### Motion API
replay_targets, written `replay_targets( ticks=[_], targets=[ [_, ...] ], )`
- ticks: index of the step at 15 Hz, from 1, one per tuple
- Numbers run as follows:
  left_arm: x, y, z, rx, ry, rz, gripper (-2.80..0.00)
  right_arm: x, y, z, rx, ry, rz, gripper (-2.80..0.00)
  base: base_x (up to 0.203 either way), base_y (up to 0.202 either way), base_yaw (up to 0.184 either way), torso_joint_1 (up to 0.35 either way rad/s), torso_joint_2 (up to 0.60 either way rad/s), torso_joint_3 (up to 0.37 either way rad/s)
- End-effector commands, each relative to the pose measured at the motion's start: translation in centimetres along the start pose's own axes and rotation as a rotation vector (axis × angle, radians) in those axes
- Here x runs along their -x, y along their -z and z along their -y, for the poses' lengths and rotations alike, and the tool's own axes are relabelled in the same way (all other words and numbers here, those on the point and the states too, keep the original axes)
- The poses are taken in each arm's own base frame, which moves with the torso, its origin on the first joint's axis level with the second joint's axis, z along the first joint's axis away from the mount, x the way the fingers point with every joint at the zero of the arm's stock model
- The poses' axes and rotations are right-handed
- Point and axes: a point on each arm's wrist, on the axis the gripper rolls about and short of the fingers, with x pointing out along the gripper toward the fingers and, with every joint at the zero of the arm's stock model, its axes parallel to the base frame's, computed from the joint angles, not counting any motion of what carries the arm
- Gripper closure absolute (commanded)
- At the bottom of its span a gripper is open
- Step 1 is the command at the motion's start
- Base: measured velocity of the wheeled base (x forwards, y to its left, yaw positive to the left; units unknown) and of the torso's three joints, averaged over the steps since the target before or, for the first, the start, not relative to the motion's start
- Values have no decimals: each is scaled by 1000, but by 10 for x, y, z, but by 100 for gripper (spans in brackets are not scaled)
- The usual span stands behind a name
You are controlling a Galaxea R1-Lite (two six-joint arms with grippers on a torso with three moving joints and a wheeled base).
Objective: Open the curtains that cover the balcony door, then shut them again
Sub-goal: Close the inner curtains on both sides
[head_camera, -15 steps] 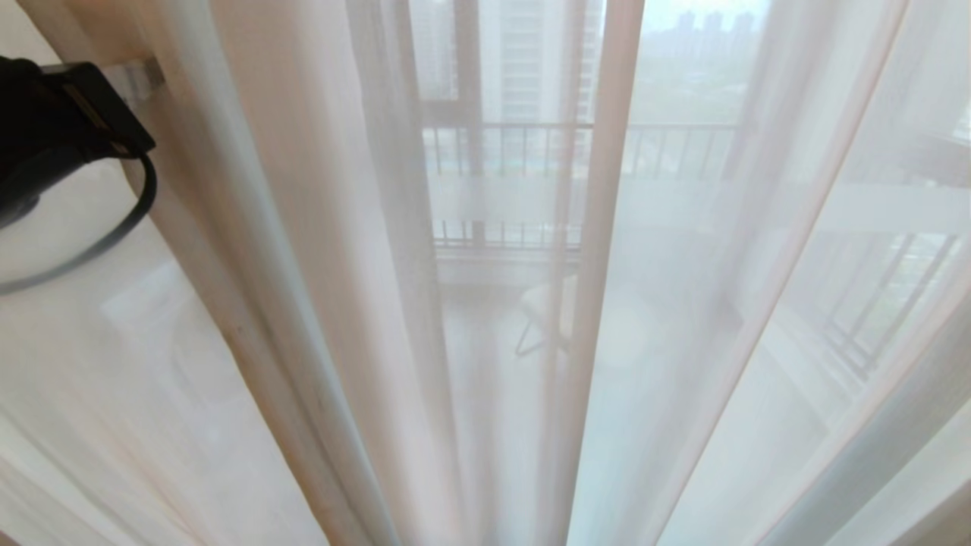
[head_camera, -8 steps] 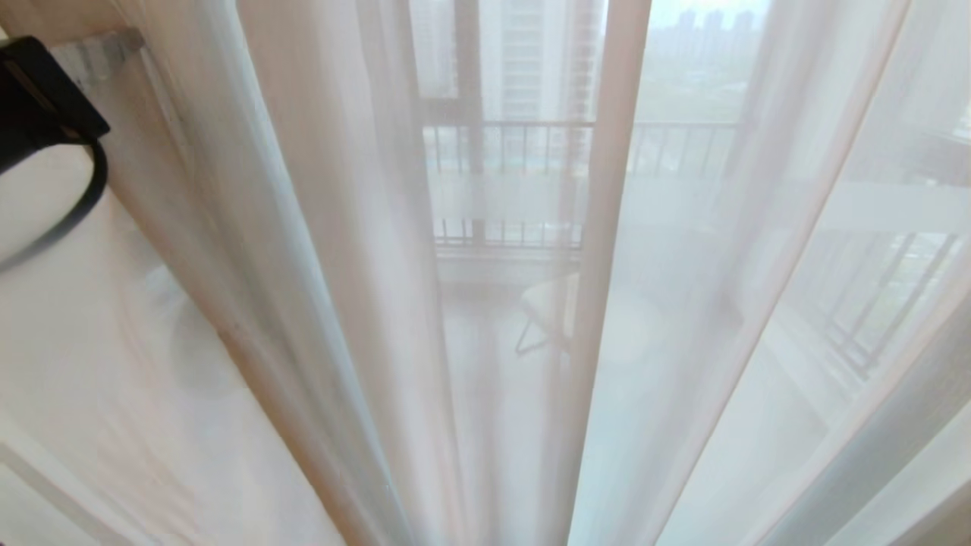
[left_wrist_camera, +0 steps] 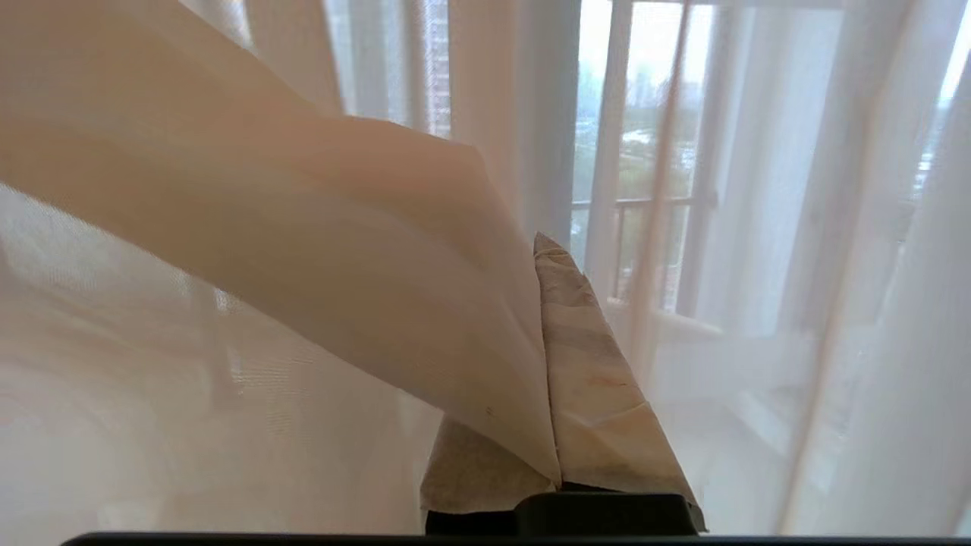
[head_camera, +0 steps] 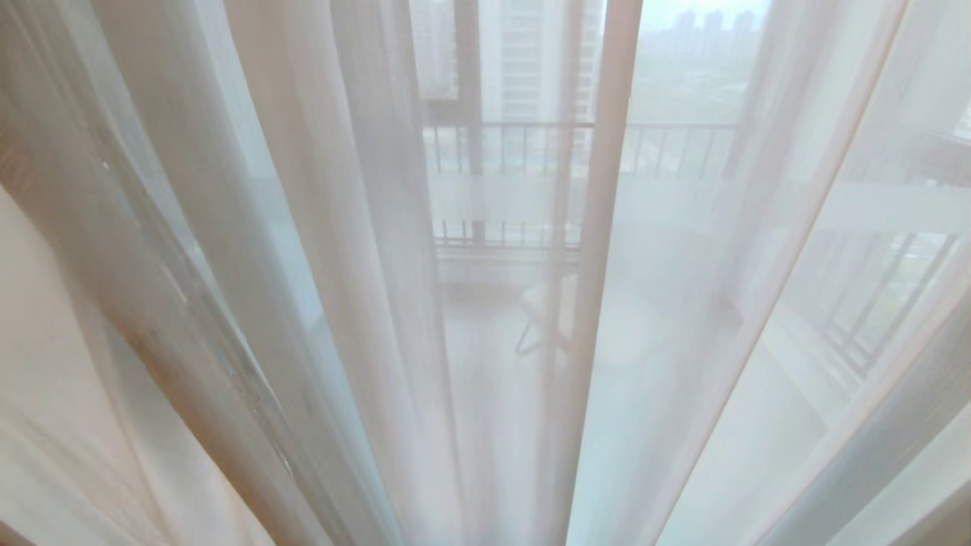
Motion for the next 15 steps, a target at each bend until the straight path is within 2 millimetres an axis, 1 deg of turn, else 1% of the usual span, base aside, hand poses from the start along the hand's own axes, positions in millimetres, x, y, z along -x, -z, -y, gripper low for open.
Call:
replay_targets(
  ticks=[1, 5, 8, 13, 15],
  targets=[
    [6, -16, 8, 9, 43, 30, 0, 0, 0, 0, 0, 0, -1, 0, 0, 0, 0, 0, 0, 0],
    [0, -24, 20, 42, 134, 32, 0, 0, 0, 0, 0, 0, -1, 0, 0, 0, 0, 0, 0, 0],
    [-12, -20, 32, 67, 217, 16, 0, 0, 0, 0, 1, 0, -1, 0, 0, 0, 0, 0, 0, 0],
    [-42, -9, 56, 90, 335, -23, 0, 0, 0, 0, 1, 0, -1, 0, 0, 0, 0, 0, 0, 0],
    [-59, -3, 71, 98, 392, -40, 0, 0, 0, 0, 0, 0, 0, 0, 0, 0, 0, 0, 0, 0]
  ],
)
